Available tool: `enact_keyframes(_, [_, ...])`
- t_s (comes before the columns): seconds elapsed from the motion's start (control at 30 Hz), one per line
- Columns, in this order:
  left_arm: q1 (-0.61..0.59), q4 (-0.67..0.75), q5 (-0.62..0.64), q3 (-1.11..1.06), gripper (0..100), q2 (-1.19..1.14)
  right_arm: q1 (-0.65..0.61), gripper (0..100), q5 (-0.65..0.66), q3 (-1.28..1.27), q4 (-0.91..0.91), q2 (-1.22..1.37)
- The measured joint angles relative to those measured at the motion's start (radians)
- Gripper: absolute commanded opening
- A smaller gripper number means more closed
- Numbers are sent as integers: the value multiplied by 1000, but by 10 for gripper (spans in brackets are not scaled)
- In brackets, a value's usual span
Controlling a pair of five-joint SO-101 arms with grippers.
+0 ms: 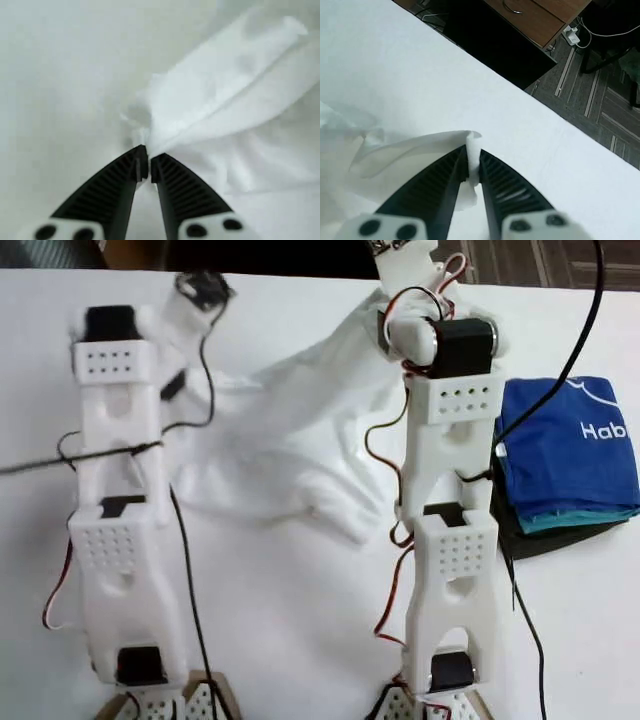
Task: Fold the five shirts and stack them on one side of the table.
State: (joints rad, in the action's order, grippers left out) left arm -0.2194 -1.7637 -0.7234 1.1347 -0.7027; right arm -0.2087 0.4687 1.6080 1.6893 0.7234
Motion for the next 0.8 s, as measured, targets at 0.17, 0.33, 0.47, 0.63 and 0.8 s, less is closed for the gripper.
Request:
enact_keyframes(0.17, [-66,-5,14,207,25,0,0,22,43,26,-100,0])
enact_keyframes(0.33, [-129,-6,61,370,24,0,0,22,75,26,-196,-12])
enact_keyframes(0.47, [-160,-6,68,430,24,5,0,22,75,26,-249,-84])
enact_keyframes(0.63, [-164,-6,86,327,24,120,0,22,75,26,-279,-196])
enact_keyframes(0.8, [-166,-6,94,92,24,367,0,22,78,26,-275,-333])
